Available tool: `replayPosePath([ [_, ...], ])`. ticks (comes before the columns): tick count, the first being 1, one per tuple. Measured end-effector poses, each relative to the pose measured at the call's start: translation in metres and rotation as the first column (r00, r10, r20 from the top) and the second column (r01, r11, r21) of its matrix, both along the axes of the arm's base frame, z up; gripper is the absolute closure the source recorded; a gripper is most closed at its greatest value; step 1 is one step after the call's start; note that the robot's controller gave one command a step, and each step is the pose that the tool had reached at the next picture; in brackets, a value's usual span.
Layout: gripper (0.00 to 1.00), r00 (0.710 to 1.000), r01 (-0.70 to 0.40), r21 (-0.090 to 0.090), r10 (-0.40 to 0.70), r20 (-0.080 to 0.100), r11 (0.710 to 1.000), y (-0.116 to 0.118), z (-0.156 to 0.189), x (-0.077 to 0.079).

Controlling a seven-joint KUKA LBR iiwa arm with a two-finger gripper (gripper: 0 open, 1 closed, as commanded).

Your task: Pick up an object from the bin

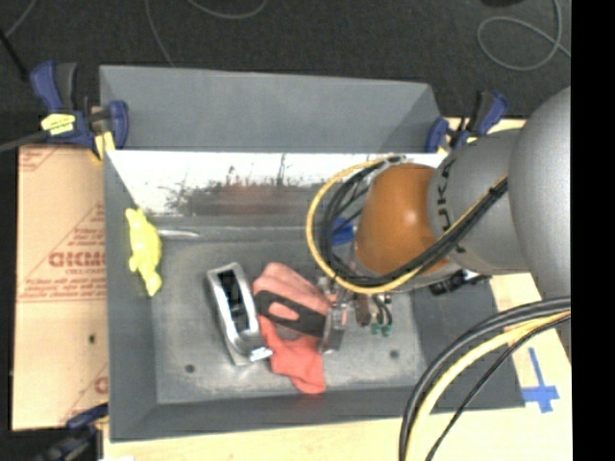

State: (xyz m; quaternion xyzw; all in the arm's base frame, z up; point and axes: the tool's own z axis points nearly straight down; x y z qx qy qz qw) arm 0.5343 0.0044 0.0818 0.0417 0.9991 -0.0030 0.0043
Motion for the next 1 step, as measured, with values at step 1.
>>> replayPosePath([
  [1,1.00,1.000,-0.015,-0.001,0.015,-0.003,1.000,-0.0044,0.1397,-0.0026],
])
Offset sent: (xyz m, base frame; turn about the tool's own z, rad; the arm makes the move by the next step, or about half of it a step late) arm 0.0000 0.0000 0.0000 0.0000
